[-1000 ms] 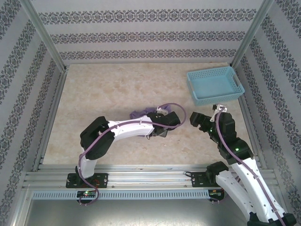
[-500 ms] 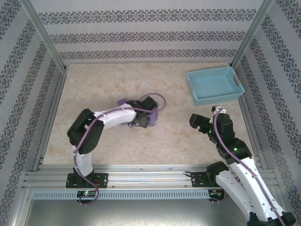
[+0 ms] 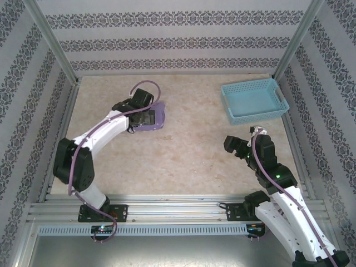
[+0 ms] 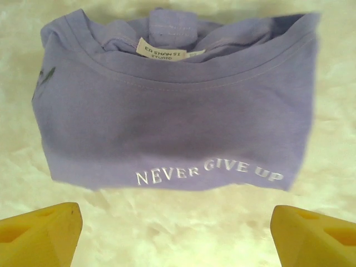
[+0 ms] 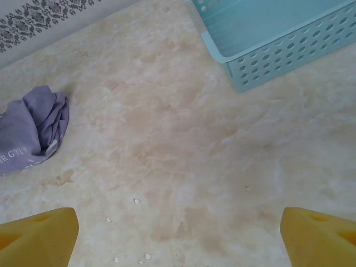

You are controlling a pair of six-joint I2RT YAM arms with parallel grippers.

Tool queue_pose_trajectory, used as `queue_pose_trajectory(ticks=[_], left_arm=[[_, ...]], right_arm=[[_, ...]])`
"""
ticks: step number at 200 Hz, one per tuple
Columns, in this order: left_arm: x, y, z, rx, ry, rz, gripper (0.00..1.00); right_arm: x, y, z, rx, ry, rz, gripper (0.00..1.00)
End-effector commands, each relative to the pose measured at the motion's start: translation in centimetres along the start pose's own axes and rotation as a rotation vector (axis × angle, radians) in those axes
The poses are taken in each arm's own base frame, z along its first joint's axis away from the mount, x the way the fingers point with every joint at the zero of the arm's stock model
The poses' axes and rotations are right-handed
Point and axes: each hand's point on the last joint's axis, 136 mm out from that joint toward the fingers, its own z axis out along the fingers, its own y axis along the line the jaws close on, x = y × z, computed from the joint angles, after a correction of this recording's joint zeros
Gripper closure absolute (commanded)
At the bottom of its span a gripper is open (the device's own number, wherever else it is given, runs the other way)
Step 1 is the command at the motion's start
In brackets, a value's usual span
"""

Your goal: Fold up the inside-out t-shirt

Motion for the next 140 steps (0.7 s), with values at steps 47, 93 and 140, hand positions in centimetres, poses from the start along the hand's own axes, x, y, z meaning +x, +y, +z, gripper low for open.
queue_pose_trajectory(ticks=[47,93,140], left_arm=[[2.8,-1.5,5.6,0.032,0.126,-0.277,0.09],[0.7,-0.6,10.5,-0.035,0.185,-0.268,0.1],[-2.4,5.3,13.8,-0.175,0.226,-0.205,0.11]], right_arm=[[0.2,0.2,0.7,-0.011,0.019,0.034,0.06],[0.4,-0.1,0.4,-0.011,0.014,0.028,0.05],[0.4,-0.8,0.1,0.024,0.011,0.0,0.04]])
